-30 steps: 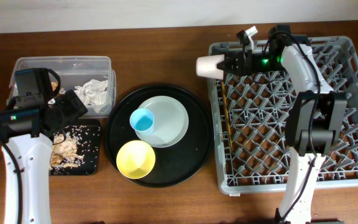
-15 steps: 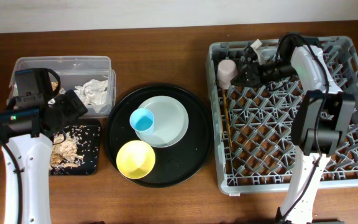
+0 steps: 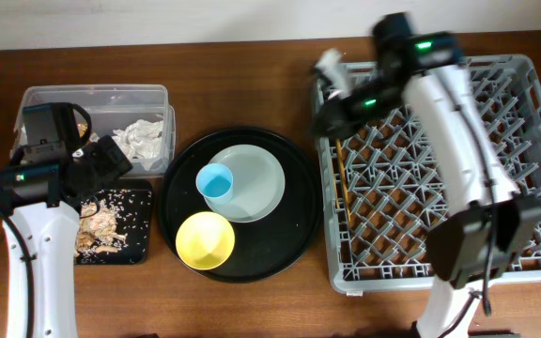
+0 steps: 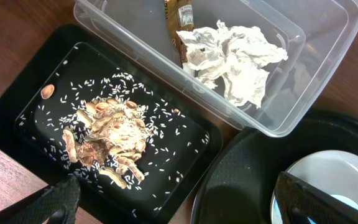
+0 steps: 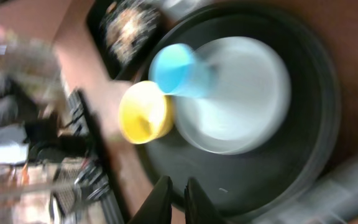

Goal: Sort waste into correct bins and load items into the dishwasher rack
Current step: 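Return the right gripper to the tray and grasp the blue cup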

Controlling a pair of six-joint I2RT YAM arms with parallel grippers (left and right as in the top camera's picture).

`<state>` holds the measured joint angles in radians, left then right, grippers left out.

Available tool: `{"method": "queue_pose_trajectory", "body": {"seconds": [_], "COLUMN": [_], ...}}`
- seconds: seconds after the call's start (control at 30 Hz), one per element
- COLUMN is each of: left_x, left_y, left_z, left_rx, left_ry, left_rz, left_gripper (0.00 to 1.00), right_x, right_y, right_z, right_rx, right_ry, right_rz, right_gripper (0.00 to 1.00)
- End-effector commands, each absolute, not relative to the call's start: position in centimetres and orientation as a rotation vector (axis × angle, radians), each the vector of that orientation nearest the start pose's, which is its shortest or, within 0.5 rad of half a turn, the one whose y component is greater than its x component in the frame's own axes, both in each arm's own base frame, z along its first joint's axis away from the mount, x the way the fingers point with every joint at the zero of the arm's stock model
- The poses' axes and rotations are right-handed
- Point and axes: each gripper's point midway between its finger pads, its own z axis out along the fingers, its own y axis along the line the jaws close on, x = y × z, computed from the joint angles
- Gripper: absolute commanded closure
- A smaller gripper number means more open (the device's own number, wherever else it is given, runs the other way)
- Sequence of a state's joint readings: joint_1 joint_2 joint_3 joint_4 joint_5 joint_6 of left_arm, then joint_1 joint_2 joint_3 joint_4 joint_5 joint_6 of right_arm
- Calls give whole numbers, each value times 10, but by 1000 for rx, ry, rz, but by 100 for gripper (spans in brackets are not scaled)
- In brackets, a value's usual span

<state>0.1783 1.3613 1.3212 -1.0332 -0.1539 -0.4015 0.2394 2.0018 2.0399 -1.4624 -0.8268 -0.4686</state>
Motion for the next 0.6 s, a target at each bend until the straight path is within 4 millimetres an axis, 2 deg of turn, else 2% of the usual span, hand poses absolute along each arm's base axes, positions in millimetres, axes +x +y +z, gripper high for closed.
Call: {"method": "queue_pose_trajectory", "body": {"seconds": [0.0, 0.07, 0.1, 0.13, 0.2, 0.23, 0.33, 0.47, 0.57], "left_x": [319, 319, 319, 319, 319, 319, 319, 319, 319], "left_y": [87, 87, 87, 87, 87, 86, 86, 87, 86], "left_z": [215, 215, 215, 215, 215, 215, 215, 215, 215], "left_rx": [-802, -802, -802, -802, -802, -801, -802, -802, -802], "left_ry": [2483, 2483, 2483, 2483, 2483, 2483, 2483, 2483, 2483], "left_rz": [127, 127, 127, 127, 127, 127, 127, 127, 127], "left_gripper": [1, 1, 1, 1, 1, 1, 1, 1, 1], "right_x": [321, 304, 301, 300, 295, 292, 292, 302, 314], "right_y": [279, 314, 324, 335, 359, 371, 385, 396, 409], "right_z": [224, 211, 206, 201, 199, 200, 193, 156, 140], "right_rx": [-1192, -1257, -1258, -1242, -1230, -1250, -1266, -1271, -1262], "right_ry": [2532, 2574, 2586, 2595, 2554, 2515, 2492, 2536, 2505], "right_rz": [1071, 904, 814, 683, 558, 573, 584, 572, 583], "right_gripper": [89, 87, 85, 80, 65, 64, 64, 68, 68]}}
